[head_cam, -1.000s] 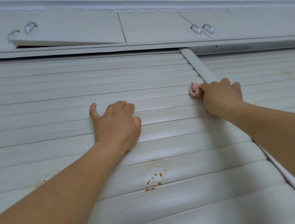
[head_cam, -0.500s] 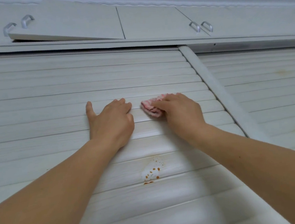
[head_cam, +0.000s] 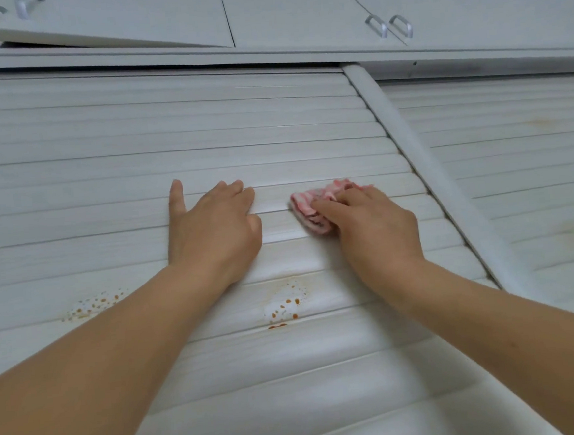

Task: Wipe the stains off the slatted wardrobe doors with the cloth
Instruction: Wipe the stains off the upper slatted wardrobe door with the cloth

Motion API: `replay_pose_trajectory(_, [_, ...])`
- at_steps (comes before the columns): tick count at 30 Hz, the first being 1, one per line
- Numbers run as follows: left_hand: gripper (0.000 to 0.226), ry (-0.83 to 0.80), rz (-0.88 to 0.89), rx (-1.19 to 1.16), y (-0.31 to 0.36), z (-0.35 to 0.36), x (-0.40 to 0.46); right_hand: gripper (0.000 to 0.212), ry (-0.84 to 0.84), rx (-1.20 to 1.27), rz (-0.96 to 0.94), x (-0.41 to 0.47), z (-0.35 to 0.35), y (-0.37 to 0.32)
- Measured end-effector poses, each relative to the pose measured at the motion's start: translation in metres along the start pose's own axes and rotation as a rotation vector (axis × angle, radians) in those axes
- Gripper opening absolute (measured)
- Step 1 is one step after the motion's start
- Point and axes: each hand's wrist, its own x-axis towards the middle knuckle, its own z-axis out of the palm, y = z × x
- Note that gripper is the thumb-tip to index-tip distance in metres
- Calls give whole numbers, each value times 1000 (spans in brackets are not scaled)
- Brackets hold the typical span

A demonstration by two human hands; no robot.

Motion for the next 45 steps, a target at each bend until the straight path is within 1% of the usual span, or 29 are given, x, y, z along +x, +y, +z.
replay_pose_trajectory(2, [48, 0, 14, 0, 2, 1, -2, 41, -8, -29, 25, 10, -2, 7])
replay_pose_trajectory(5, [48, 10, 38, 6, 0, 0, -5, 39, -18, -54, 213, 41, -4, 12])
replay_pose_trajectory(7, [48, 10, 45, 7, -2, -1, -6, 37, -7, -46, 263, 50, -4, 0])
replay_pose_trajectory(8, [48, 6, 47, 8, -3, -1, -6, 35, -2, -38, 239, 47, -4, -8])
replay_pose_trajectory(9, [47, 8, 49, 10, -3, -1, -5, 33, 12, -28, 176, 39, -3, -16])
replay_pose_trajectory(11, [46, 12, 51, 19, -3, -3, -6, 32, 13, -16, 9, 15, -1, -25])
replay_pose_trajectory(12, [45, 11, 55, 27, -3, -4, -6, 33, 1, -14, -46, 4, -2, -23])
replay_pose_trajectory(13, [44, 7, 63, 37, -2, -5, -7, 34, 1, -14, -60, 0, -4, -16])
replay_pose_trajectory(15, [43, -10, 84, 56, -4, -9, -11, 31, 28, -10, 15, 10, -8, 4])
replay_pose_trajectory(18, [41, -31, 114, 75, -8, -14, -16, 28, 29, -21, 240, 39, -9, 26])
replay_pose_trajectory(19, [41, -42, 118, 79, -9, -16, -18, 29, 24, -41, 271, 44, -6, 25])
replay_pose_trajectory(21, [41, -62, 118, 85, -10, -18, -21, 35, 26, -33, 233, 38, -2, 14])
replay_pose_trajectory(24, [41, -76, 115, 81, -10, -20, -28, 29, 45, -9, 35, 0, -3, -3])
replay_pose_trajectory(27, [40, -99, 119, 71, -10, -21, -38, 31, 10, -11, -56, -31, -7, 1])
replay_pose_trajectory(29, [41, -116, 135, 80, -12, -23, -44, 32, 17, -2, -42, -27, -9, 7])
replay_pose_trajectory(32, [39, -122, 150, 63, -15, -26, -47, 38, 30, 3, 127, 2, -7, 7])
replay_pose_trajectory(34, [37, -106, 153, 55, -20, -31, -48, 39, 24, 19, 194, 16, -7, -7])
replay_pose_trajectory(36, [37, -76, 127, 51, -29, -36, -48, 39, 11, 29, 137, 13, -6, -25])
replay_pose_trajectory(38, [39, -47, 75, 46, -44, -43, -49, 35, 61, 45, -8, -2, 1, -38])
replay_pose_trajectory(40, [40, -18, 22, 23, -58, -47, -52, 33, 103, 89, -72, -13, -1, -39])
replay_pose_trajectory(42, [42, 10, -18, 3, -72, -51, -56, 32, 90, 88, -43, -10, -4, -35])
replay_pose_trajectory(43, [43, 24, -35, -2, -78, -53, -57, 33, 67, 98, -4, -6, -4, -36])
replay_pose_trajectory(45, [45, 50, -53, 1, -87, -54, -62, 33, 71, 118, 89, 5, -3, -43])
